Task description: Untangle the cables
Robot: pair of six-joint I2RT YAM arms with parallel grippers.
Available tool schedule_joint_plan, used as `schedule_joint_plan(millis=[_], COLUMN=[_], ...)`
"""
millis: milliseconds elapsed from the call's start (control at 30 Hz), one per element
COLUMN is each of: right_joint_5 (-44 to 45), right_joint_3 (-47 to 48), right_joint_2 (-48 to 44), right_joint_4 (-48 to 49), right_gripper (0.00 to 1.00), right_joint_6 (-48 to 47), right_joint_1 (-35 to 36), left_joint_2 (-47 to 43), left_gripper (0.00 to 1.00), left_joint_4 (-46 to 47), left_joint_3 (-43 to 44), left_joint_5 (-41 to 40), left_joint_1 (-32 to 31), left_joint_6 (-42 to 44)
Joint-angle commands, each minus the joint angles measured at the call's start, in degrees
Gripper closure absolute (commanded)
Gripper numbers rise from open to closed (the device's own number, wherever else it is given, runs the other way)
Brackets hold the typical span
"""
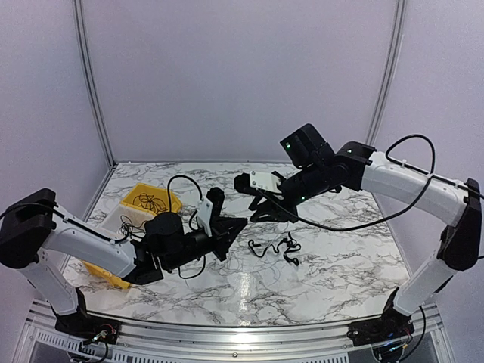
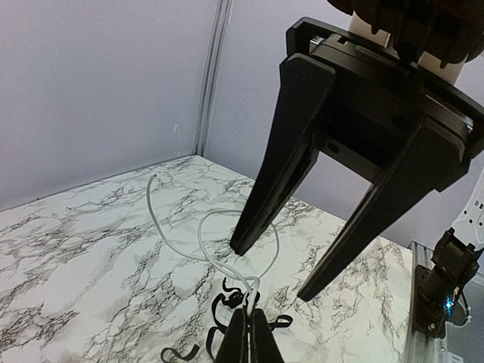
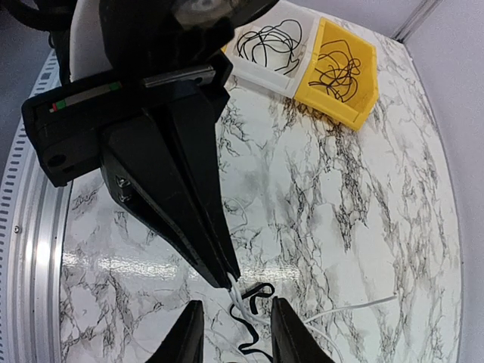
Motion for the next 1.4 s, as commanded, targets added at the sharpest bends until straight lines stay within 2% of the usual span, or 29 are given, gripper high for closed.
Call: schedule_joint_plan(millis=[0, 267, 467, 567, 633, 700, 867, 933, 1033, 1367], right_joint_5=[0.3, 0.7, 0.7, 1.0, 0.6, -0.6, -2.1, -2.6, -3.2, -6.9], right_joint_3=[0.3, 0.7, 1.2, 1.4, 1.6, 2.0, 3.2, 3.6, 4.1, 4.9], right_joint_2=[0.7, 2.1, 2.3, 2.3, 2.4, 2.7, 3.3, 3.2, 2.3, 0.7], right_joint_4=[-0.5, -0.4, 0.1, 0.4, 0.3, 0.0, -0.9, -1.4, -1.8, -2.7], right_gripper=[0.7, 0.74, 0.93, 0.98, 0.98, 0.99, 1.0, 1.0, 1.0, 1.0], right_joint_6=[-0.4, 0.0, 0.6, 1.5, 2.1, 2.5, 3.5, 3.9, 4.3, 5.4], right_joint_1=[0.3, 0.3, 0.3, 0.3, 0.3, 0.3, 0.3, 0.3, 0.3, 0.3], left_joint_2=[-2.2, -2.3, -2.5, -2.1, -1.4, -0.3, 4.0, 5.7, 7.9, 14.0], left_gripper=[1.0, 1.0, 1.0, 1.0, 1.0, 0.93, 0.85, 0.88, 1.0, 1.0], left_joint_4=[-0.3, -0.3, -0.3, -0.3, 0.0, 1.2, 2.9, 3.4, 6.0, 9.7], left_joint_3=[1.6, 1.3, 1.1, 1.3, 1.7, 2.5, 6.5, 7.8, 8.0, 10.9], left_joint_5=[0.9, 0.6, 0.3, -1.3, -3.7, -5.6, -7.9, -11.3, -17.5, -31.3], left_joint_1=[-0.2, -0.2, -0.2, -0.3, -0.3, -0.3, -0.3, -0.3, -0.3, 0.3], left_joint_6=[-0.1, 0.0, -0.4, -0.3, -0.4, -0.3, 0.5, 0.3, -0.3, -0.1])
